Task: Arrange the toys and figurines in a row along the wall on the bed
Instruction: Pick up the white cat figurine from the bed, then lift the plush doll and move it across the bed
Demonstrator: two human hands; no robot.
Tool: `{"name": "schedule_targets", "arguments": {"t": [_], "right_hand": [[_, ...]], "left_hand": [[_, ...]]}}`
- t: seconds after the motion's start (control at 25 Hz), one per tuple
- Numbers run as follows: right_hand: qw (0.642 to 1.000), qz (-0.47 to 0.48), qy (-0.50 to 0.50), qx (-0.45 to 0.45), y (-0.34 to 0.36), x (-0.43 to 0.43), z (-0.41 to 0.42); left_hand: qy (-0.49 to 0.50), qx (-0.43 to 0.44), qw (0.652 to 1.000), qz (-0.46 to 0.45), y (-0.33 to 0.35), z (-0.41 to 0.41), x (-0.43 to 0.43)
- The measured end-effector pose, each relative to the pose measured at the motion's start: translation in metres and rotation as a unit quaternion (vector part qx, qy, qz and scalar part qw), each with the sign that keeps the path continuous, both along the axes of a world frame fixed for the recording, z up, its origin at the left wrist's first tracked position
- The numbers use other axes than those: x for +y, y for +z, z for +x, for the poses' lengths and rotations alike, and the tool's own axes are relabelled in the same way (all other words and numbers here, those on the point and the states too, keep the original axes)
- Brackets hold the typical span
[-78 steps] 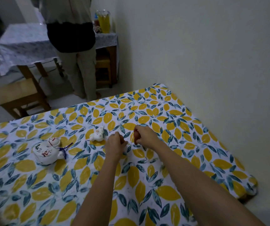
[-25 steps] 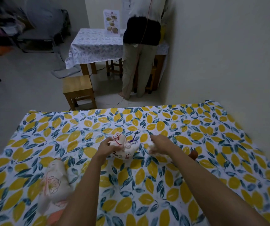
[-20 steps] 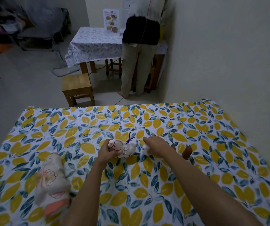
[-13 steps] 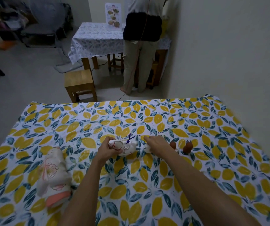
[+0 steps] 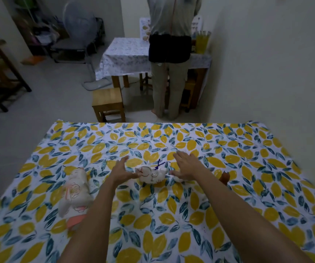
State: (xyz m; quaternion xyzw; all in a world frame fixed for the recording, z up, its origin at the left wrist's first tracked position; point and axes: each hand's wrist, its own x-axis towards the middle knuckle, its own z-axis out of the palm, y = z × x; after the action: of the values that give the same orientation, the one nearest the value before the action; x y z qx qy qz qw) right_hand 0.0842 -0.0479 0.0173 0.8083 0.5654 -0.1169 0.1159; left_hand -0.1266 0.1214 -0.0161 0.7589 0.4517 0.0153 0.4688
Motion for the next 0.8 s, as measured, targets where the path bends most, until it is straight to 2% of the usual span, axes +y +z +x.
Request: {"name": "schedule_targets", "arguments": {"t": [0.12,0.2,0.32,0.48,0.6,0.68,0.8], "right_hand": [[0.999,0.033,0.037,-0.022,0.044,0.039,-0.015],[0.997,0.036,0.059,-0.022,0.071,0.066,-0.038],[0.993,0.052,0.1,-0.02,0.095,0.1,-0.081],[0.987,0.054,0.15,0.001,0.091,0.13,-0.149],[0.986,0.018,0.162,0.041,0.057,0.147,-0.196],[0.986,-0.005,0.148,0.077,0.025,0.153,-0.222],[0.986,0.003,0.084,0.147,-0.019,0.16,-0.25]], "left_hand": [[-0.018,0.144,0.973,0.182,0.041,-0.043,0.021],[-0.013,0.2,0.951,0.237,0.067,-0.079,0.029],[-0.001,0.26,0.927,0.27,0.094,-0.131,0.038],[0.041,0.305,0.915,0.263,0.102,-0.198,0.039],[0.057,0.323,0.918,0.224,0.08,-0.238,0.037],[0.06,0.306,0.932,0.186,0.057,-0.255,0.038],[0.058,0.228,0.966,0.105,0.018,-0.256,0.039]]}}
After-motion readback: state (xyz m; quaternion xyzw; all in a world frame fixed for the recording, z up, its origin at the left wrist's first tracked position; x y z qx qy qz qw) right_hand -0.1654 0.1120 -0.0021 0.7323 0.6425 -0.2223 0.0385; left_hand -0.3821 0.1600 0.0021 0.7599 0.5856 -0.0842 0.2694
